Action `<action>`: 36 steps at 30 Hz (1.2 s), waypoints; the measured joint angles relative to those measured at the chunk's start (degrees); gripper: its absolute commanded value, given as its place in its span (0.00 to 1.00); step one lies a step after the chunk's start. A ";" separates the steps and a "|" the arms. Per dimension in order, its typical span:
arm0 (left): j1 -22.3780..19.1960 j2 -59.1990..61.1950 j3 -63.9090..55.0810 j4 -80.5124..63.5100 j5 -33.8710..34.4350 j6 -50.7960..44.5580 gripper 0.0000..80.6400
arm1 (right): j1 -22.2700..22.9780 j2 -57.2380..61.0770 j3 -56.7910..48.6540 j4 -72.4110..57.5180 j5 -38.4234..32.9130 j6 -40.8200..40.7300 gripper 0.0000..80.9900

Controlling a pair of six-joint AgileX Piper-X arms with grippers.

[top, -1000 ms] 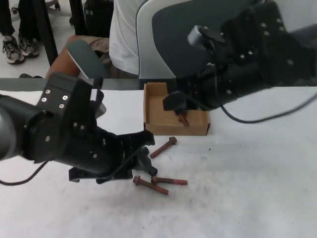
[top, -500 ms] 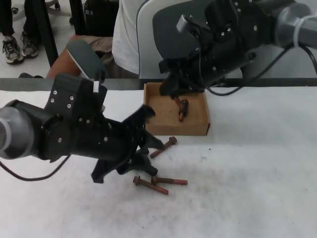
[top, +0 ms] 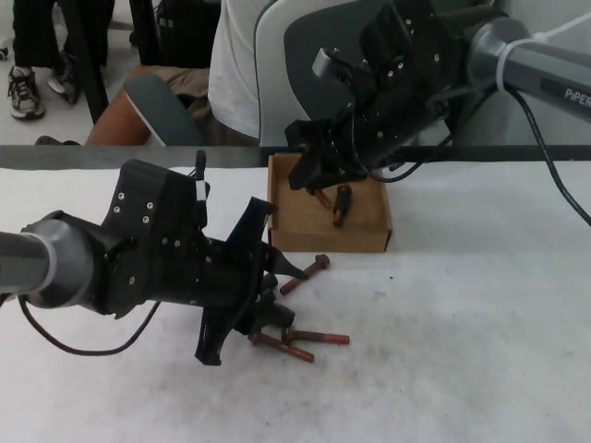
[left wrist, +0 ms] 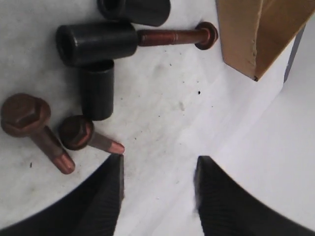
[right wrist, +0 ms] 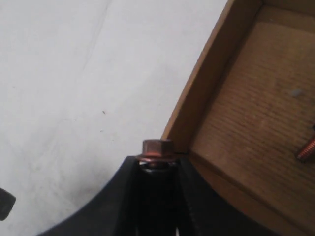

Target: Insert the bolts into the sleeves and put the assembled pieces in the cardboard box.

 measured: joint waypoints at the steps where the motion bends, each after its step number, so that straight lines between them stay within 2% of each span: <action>1: 0.00 0.00 0.00 -0.48 0.27 0.86 0.53 | -0.15 0.18 -0.17 0.00 0.00 -0.17 0.00; 4: 0.00 0.00 0.00 -0.83 1.06 1.95 0.49 | -0.35 0.53 -0.40 0.00 0.00 -0.15 0.00; 13: 0.00 0.00 -0.35 7.39 0.88 3.72 0.49 | -0.60 1.78 -0.42 0.00 0.00 -0.15 0.00; 18: 0.00 -1.14 -3.55 21.04 -8.09 10.56 0.49 | -0.64 2.52 -0.42 0.00 0.00 -0.15 0.00; 26: -1.32 -2.15 -7.54 27.51 -17.62 11.94 0.49 | -0.64 2.86 -0.57 -6.48 0.00 2.76 0.00; 34: -1.54 -1.52 -7.54 28.00 -18.53 10.04 0.49 | -0.64 4.29 -0.73 -11.39 -0.21 8.13 0.01; 36: -1.69 -0.77 -7.72 28.00 -17.77 9.58 0.49 | -0.64 5.08 -0.73 -11.37 -0.19 8.82 0.07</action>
